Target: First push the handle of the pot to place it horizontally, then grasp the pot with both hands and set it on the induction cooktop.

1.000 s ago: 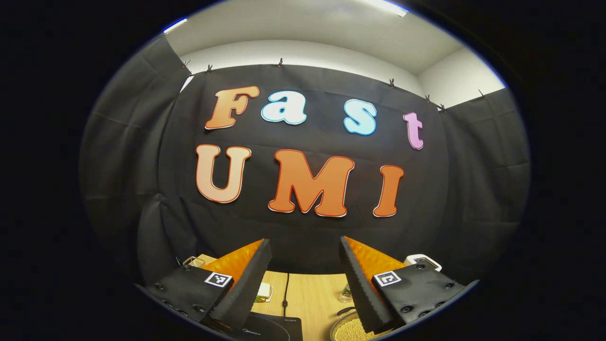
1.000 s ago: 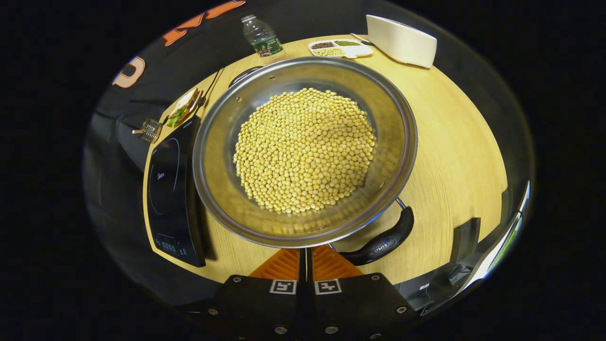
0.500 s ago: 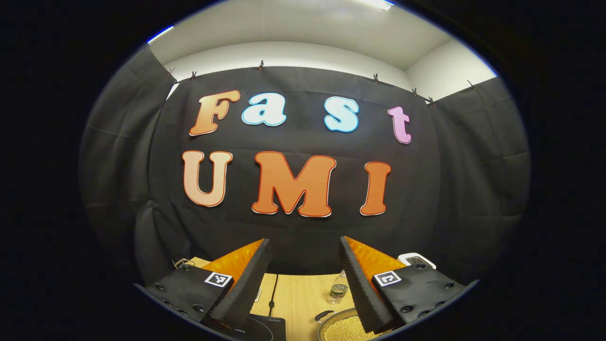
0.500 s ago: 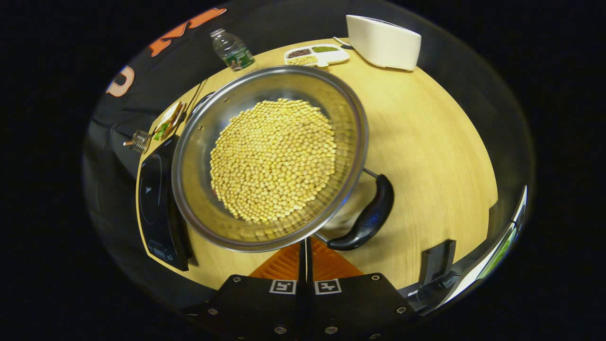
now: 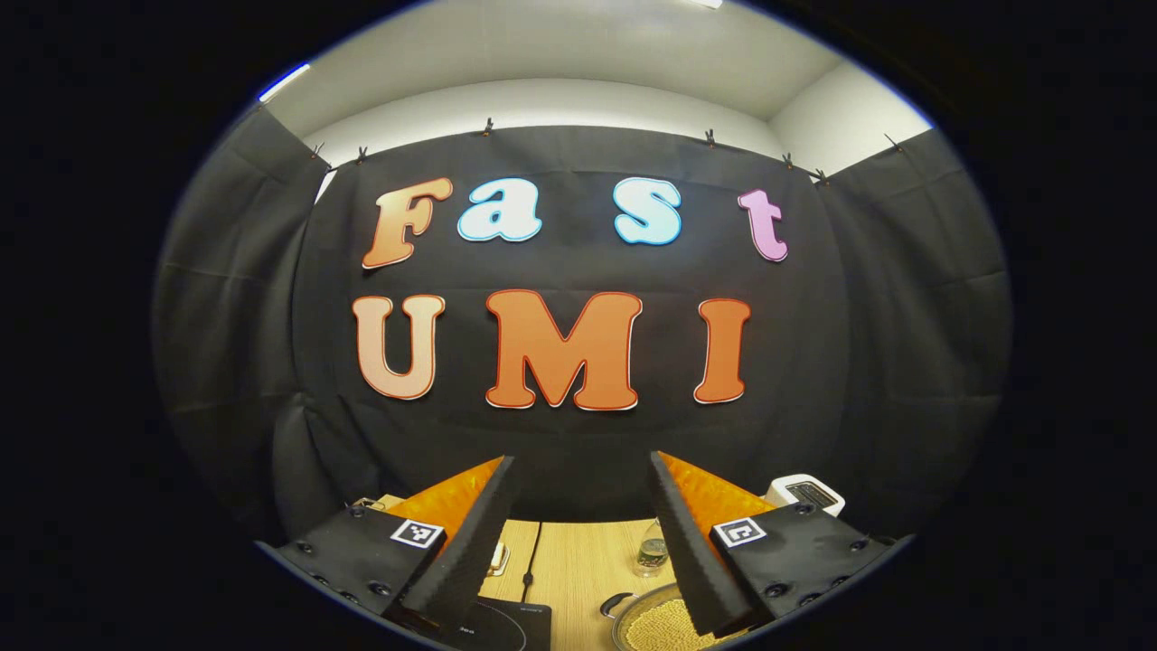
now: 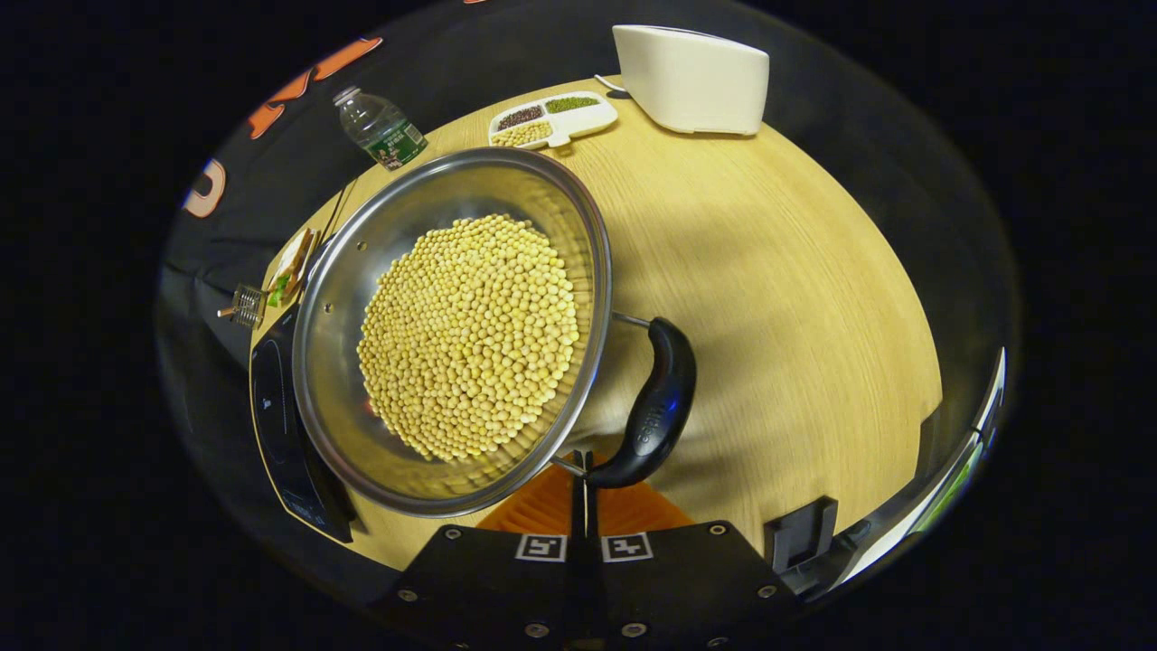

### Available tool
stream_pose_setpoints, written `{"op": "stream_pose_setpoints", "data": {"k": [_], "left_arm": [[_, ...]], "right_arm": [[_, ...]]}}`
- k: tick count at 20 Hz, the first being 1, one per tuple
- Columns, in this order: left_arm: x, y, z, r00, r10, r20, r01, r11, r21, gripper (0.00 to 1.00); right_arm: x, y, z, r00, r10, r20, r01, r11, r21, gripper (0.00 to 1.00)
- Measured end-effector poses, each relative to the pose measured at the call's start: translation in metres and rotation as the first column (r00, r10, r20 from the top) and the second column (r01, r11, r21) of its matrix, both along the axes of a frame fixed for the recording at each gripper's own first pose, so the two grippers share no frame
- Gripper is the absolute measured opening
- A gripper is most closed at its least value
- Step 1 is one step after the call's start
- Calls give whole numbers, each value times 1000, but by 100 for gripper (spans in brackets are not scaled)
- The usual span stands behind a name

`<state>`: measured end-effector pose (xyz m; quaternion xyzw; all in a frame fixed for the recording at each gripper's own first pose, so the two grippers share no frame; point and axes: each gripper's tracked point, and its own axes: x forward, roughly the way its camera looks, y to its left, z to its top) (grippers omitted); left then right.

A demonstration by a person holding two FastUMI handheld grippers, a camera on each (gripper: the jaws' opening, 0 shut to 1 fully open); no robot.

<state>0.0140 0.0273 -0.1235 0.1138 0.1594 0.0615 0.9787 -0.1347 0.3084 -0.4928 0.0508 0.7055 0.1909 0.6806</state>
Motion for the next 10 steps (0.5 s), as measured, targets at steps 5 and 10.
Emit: {"op": "stream_pose_setpoints", "data": {"k": [5, 10], "left_arm": [[-2, -3, -4, 1000, 7, -17, -6, 1000, 15, 94], [0, -23, -15, 997, -29, -67, 31, 999, 36, 93]], "right_arm": [[29, -5, -5, 995, 51, 88, -46, 997, -63, 0], [54, -12, -8, 991, 40, 131, -29, 996, -85, 1]]}}
